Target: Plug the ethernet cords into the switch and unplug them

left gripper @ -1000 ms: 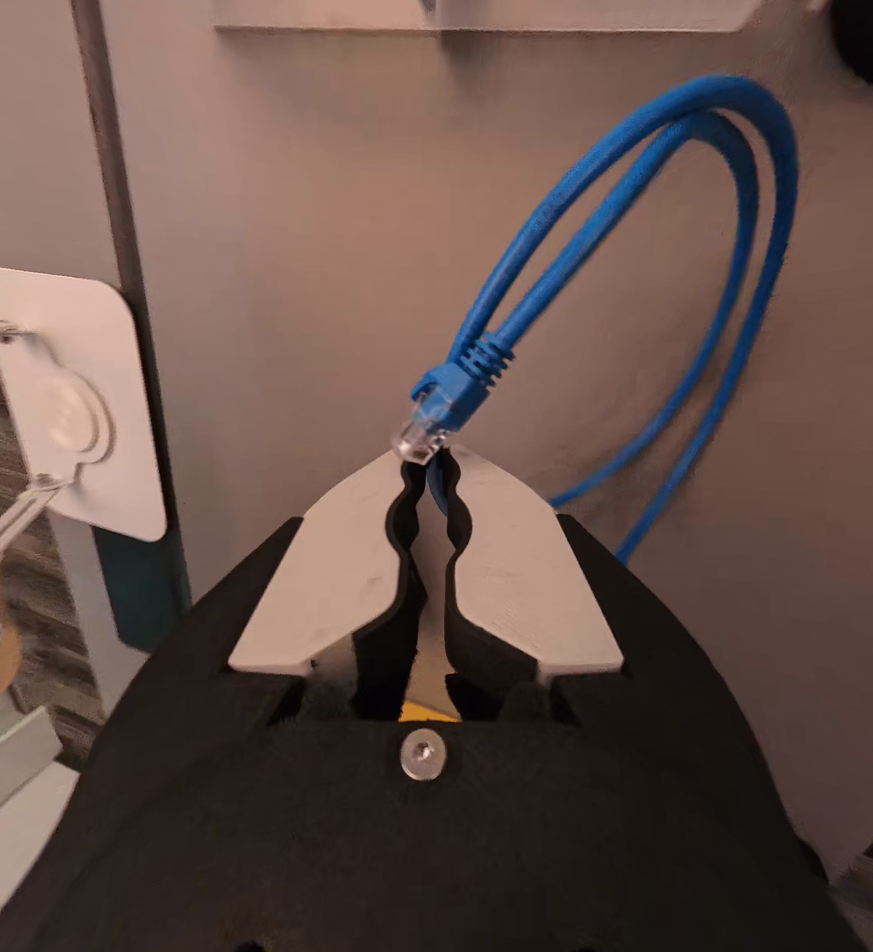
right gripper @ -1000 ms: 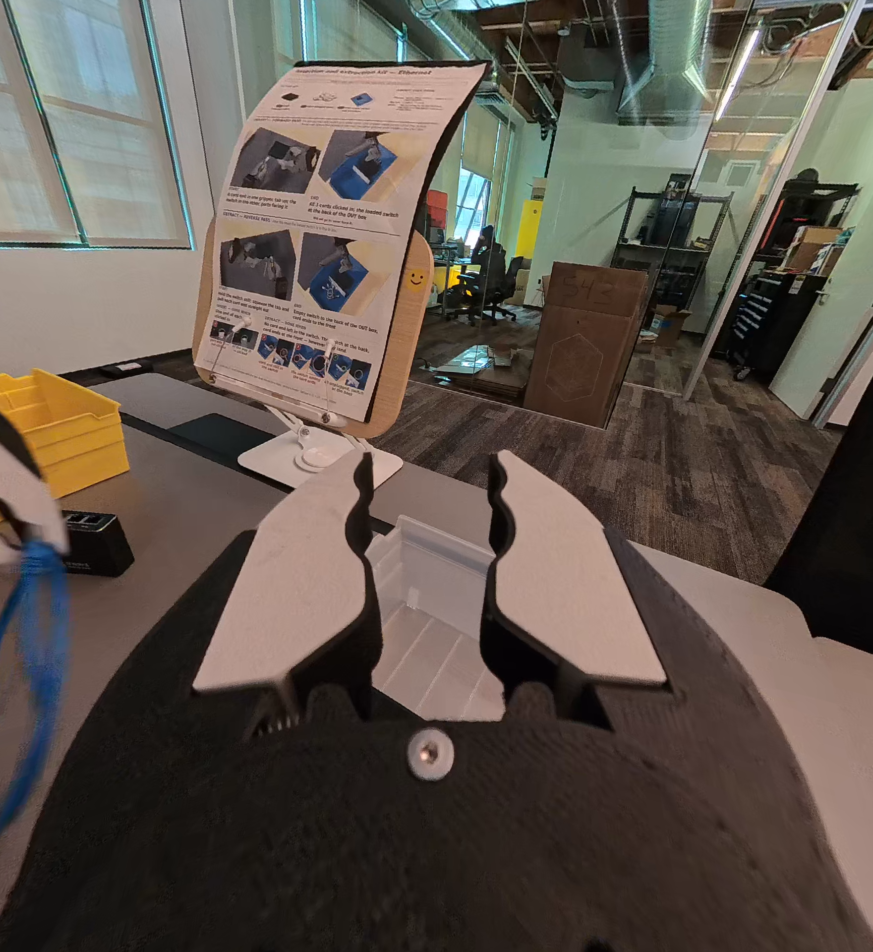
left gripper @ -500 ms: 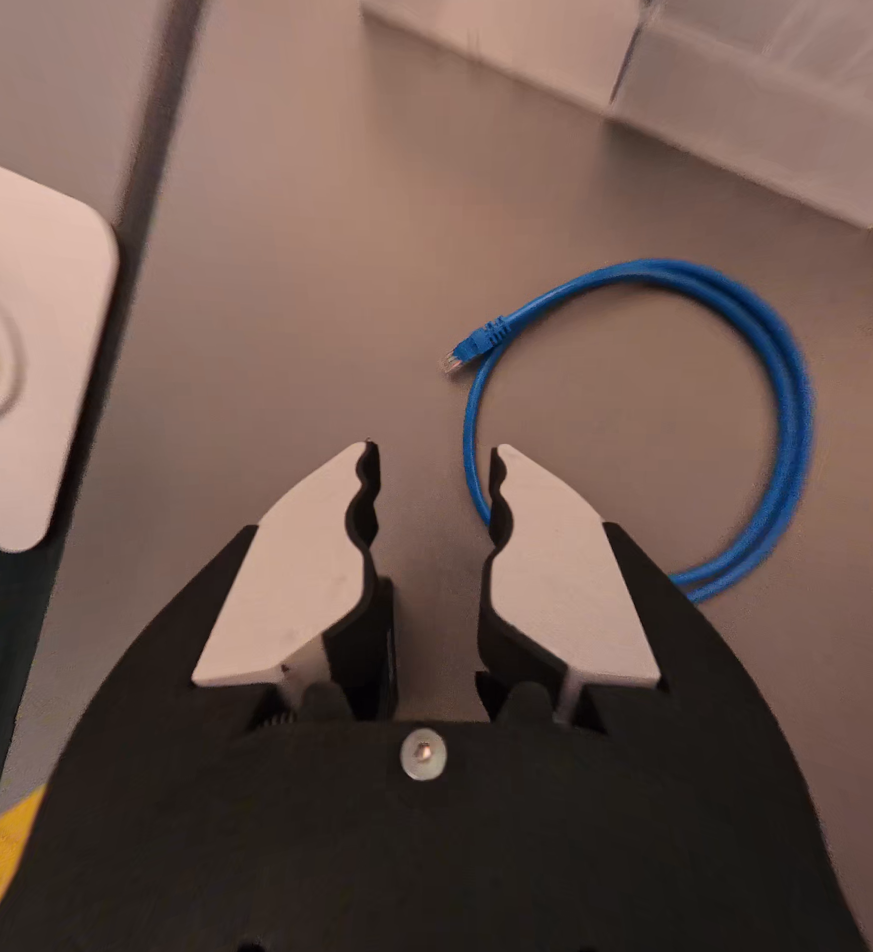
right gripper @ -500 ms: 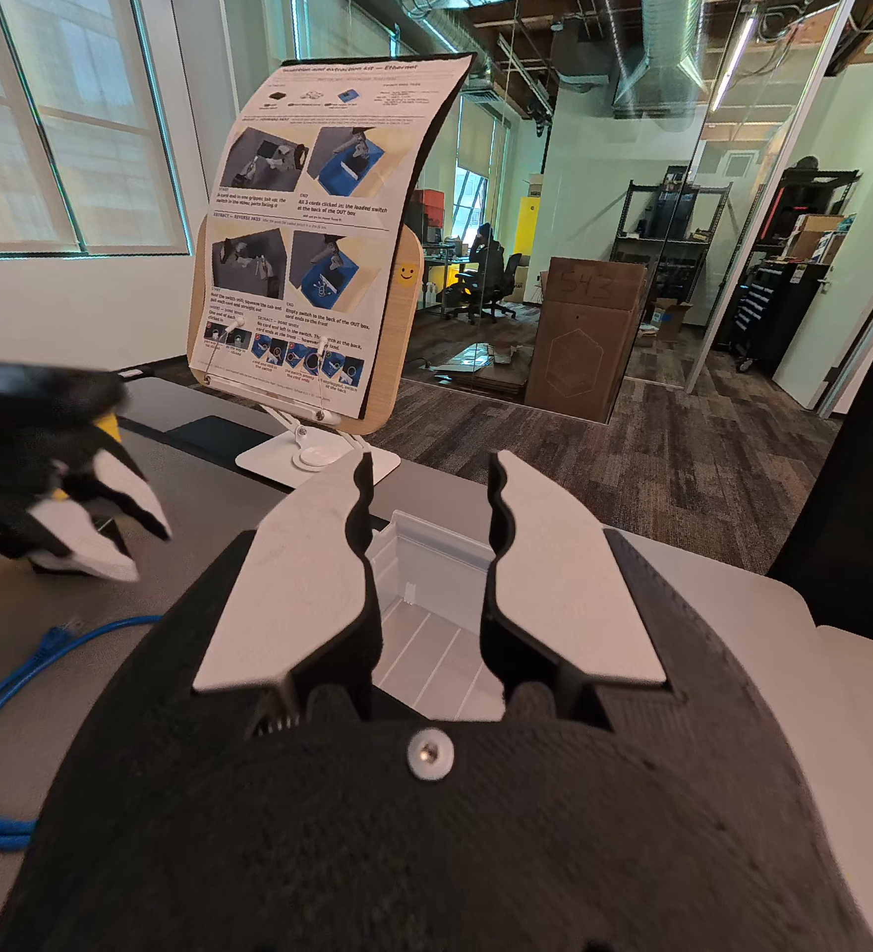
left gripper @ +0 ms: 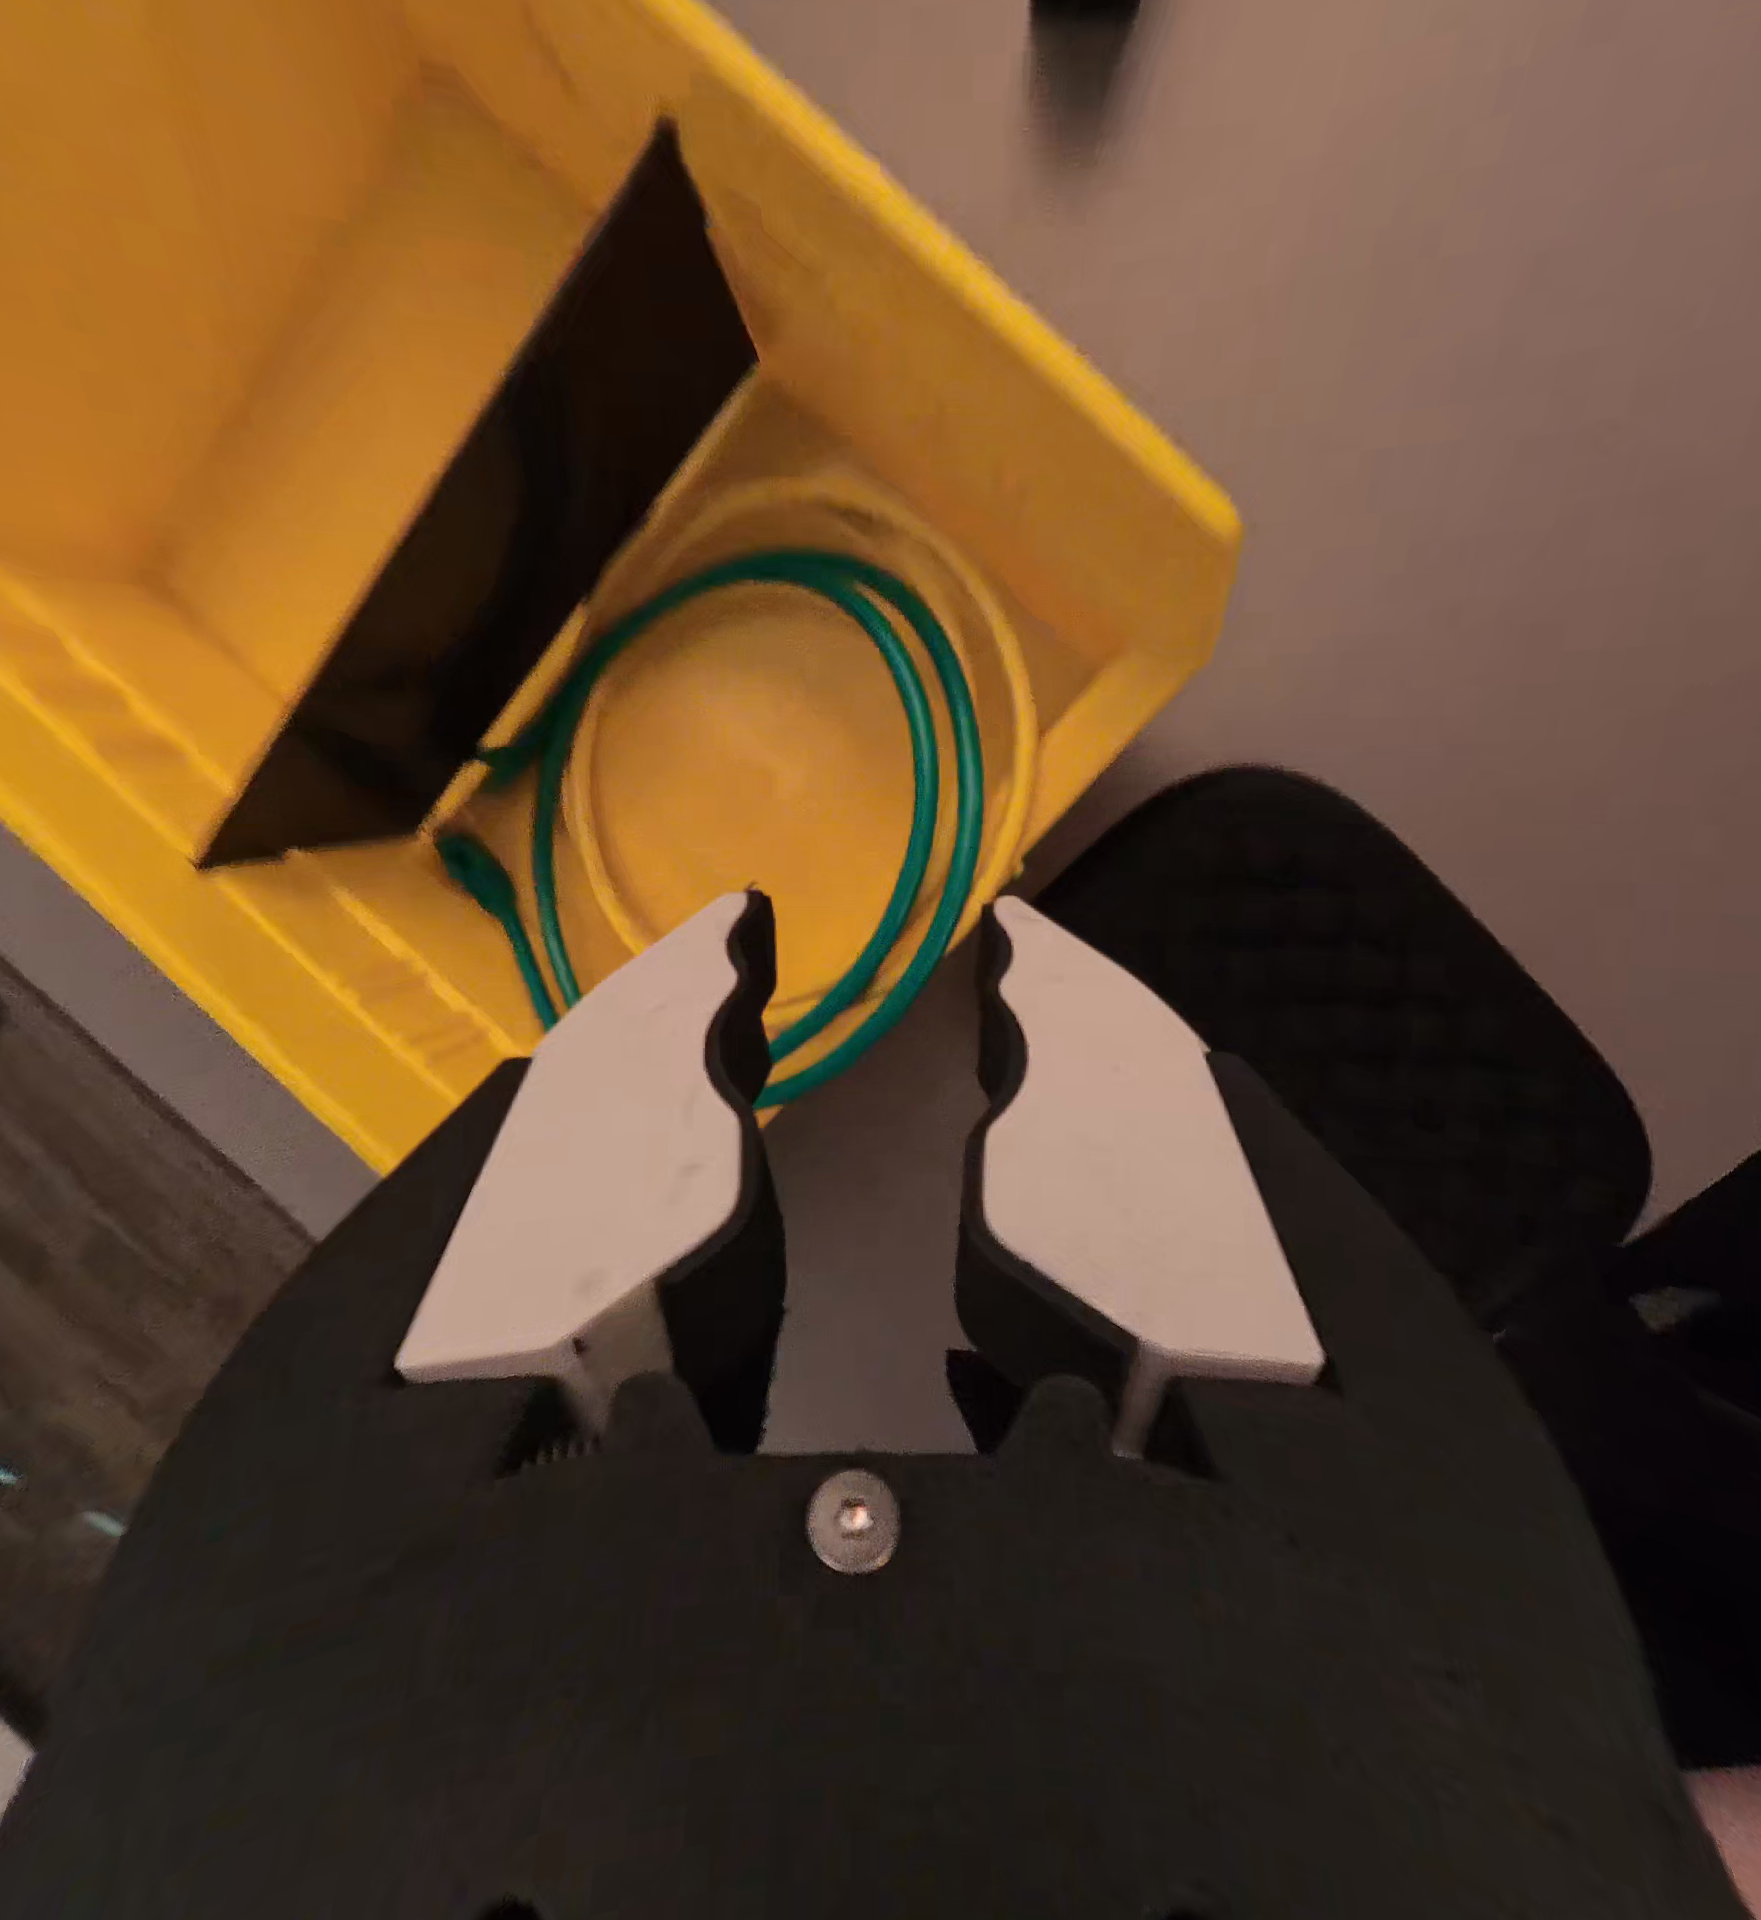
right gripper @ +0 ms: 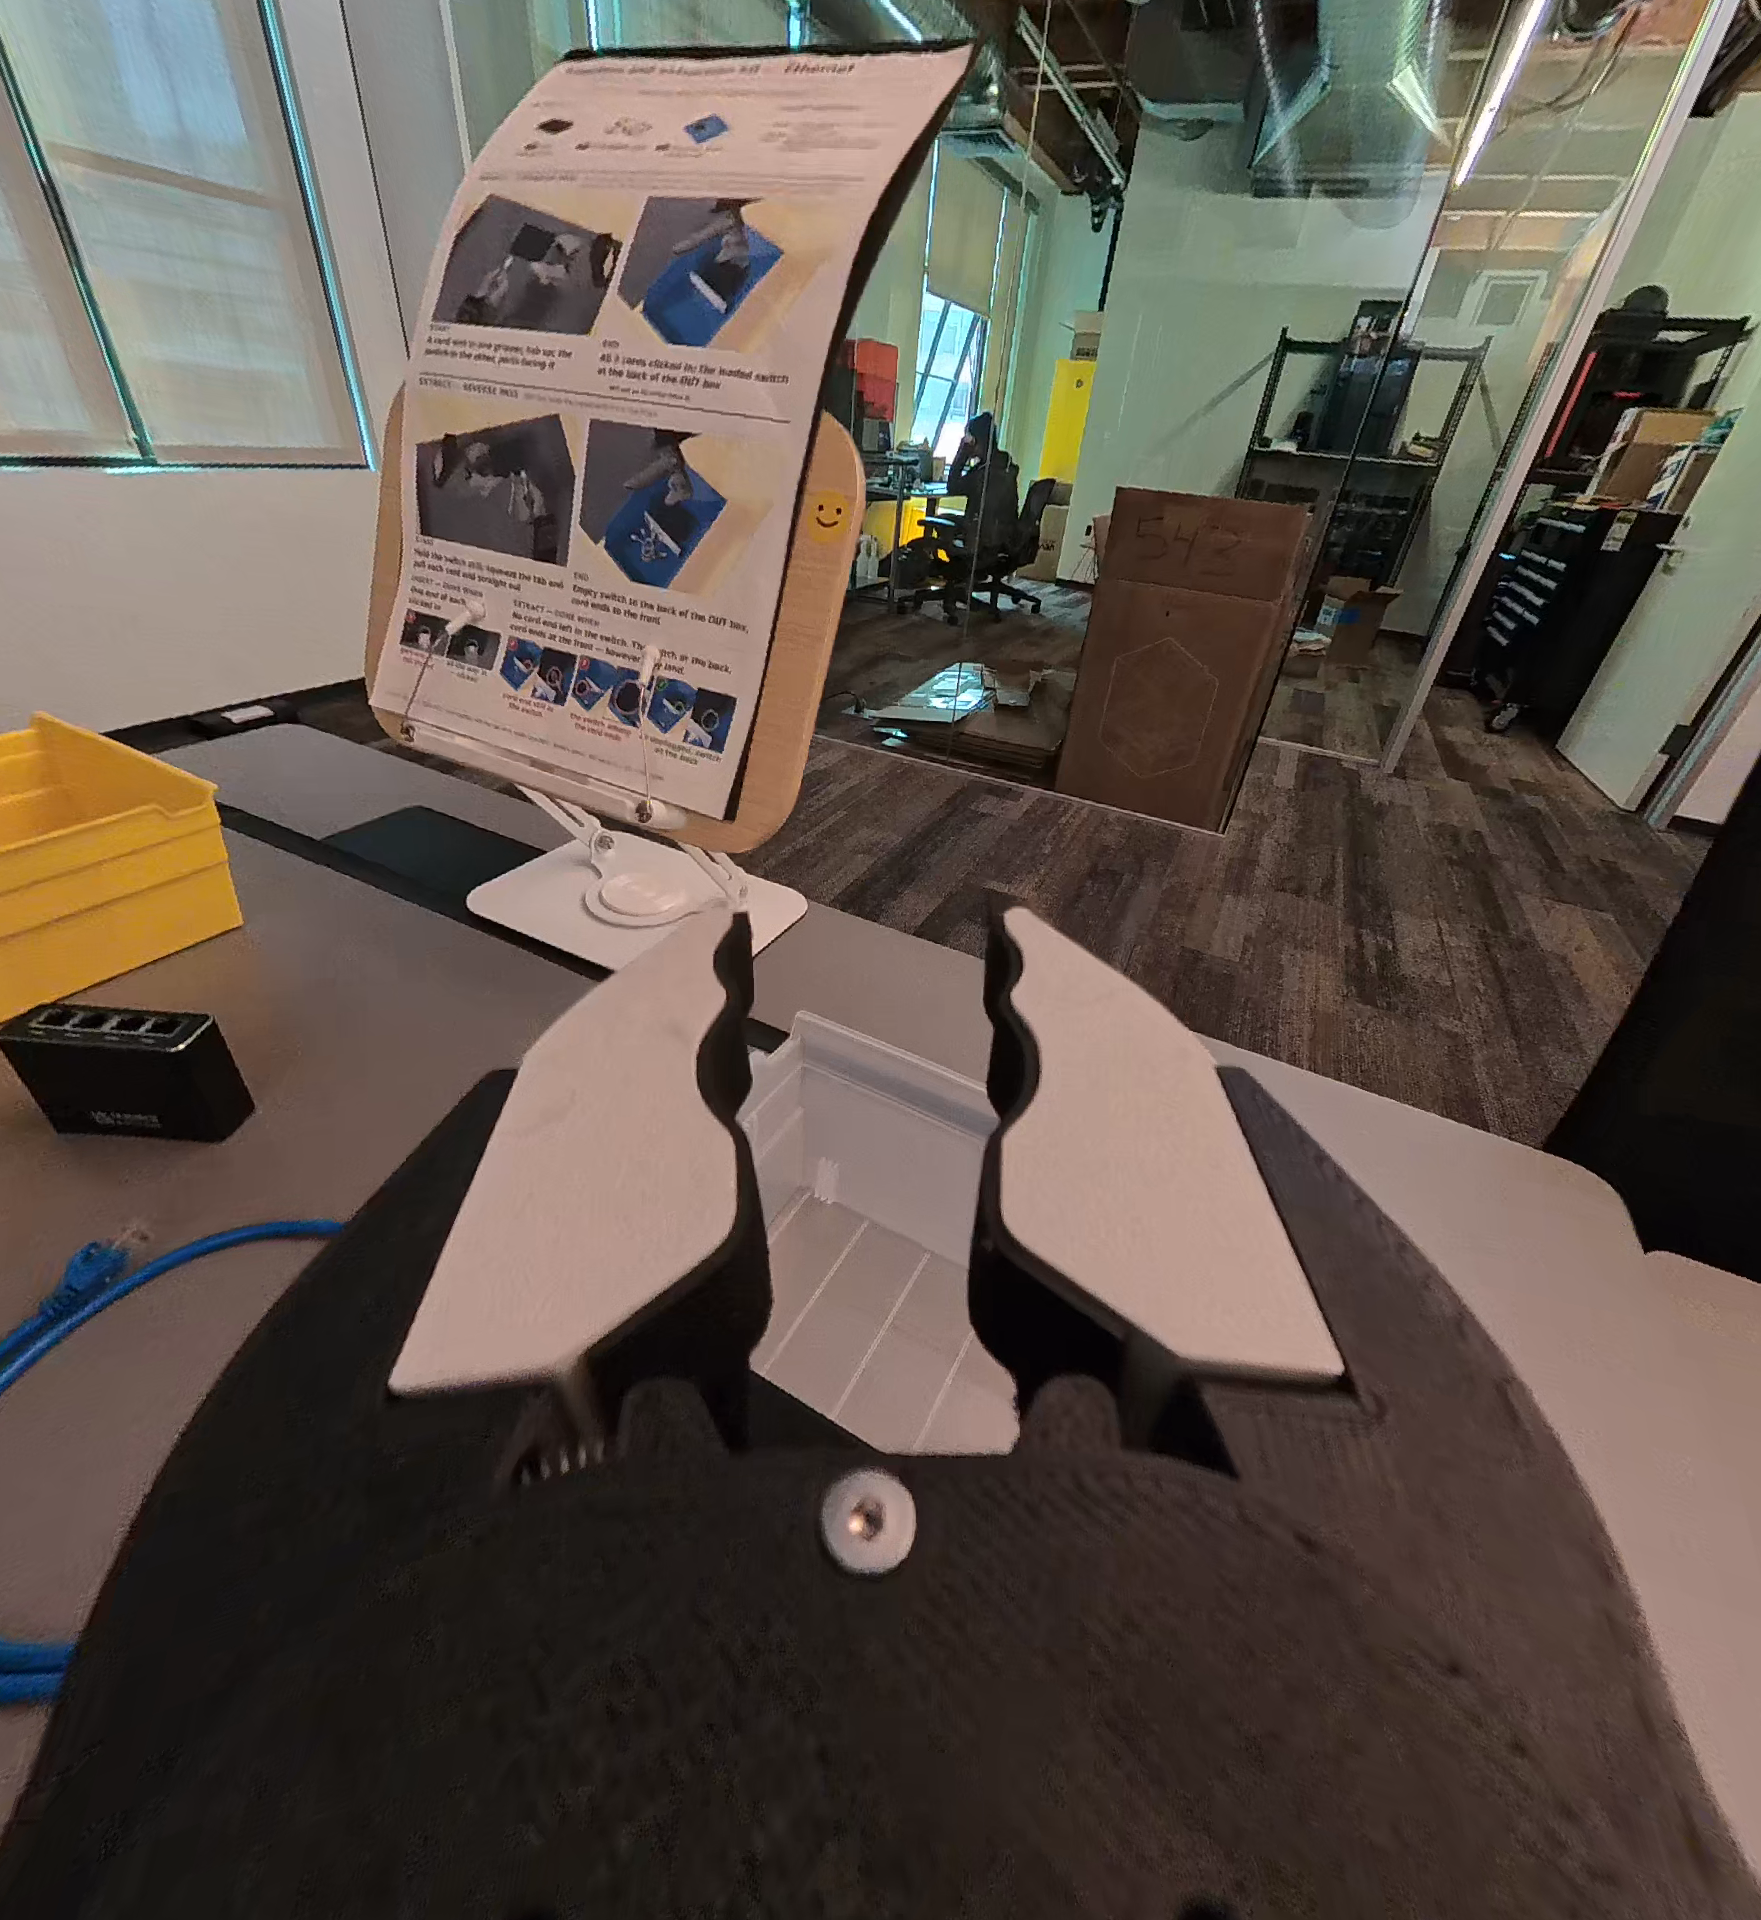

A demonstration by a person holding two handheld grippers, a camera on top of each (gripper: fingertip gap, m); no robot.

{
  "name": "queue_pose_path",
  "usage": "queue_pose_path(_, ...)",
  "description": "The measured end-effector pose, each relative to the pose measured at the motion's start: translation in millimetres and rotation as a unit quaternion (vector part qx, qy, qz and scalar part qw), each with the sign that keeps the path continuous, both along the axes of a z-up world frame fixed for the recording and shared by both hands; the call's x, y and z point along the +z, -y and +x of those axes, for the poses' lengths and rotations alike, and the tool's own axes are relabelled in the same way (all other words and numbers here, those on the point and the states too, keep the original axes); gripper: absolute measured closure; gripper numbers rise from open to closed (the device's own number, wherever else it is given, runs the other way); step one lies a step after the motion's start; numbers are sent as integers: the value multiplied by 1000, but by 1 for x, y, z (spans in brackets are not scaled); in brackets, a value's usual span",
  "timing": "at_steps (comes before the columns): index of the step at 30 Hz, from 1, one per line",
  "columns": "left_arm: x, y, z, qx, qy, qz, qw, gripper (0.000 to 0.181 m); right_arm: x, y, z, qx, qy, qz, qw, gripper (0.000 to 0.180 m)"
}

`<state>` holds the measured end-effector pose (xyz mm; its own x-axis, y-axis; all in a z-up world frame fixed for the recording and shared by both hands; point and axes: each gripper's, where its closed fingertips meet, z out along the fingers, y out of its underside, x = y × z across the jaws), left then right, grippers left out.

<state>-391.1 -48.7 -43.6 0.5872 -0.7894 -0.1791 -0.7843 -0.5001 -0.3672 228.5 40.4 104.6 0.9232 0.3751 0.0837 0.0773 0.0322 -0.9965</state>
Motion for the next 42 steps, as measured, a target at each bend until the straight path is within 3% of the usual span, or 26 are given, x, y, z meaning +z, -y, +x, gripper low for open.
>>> queue_pose_path(1, -8, 2, -5, 7, 3, -20, 1000, 145, -2, -1, -2, 0, 5, -3, 1000, 137)
queue_pose_path(10, -49, 11, -10, 6, 33, -172, 985, 146, -11, -6, -1, 0, 9, -18, 1000, 136)
queue_pose_path(16, -50, 11, -13, -7, 25, -183, 983, 164, -9, -4, 5, -4, -2, -14, 1000, 136)
queue_pose_path(26, -37, 11, -14, -15, 19, -166, 986, 165, -9, -4, 4, -2, -2, -14, 1000, 136)
queue_pose_path(30, -7, -4, -12, 6, 38, -108, 993, 167, -10, -5, 4, -2, 0, -15, 1000, 136)
queue_pose_path(36, 81, -27, -6, 30, 35, 19, 999, 172, -10, -5, 7, -3, -6, -15, 1000, 136)
queue_pose_path(42, 174, -38, 59, -6, 34, 114, 993, 175, -9, -5, 6, -3, -4, -13, 1000, 136)
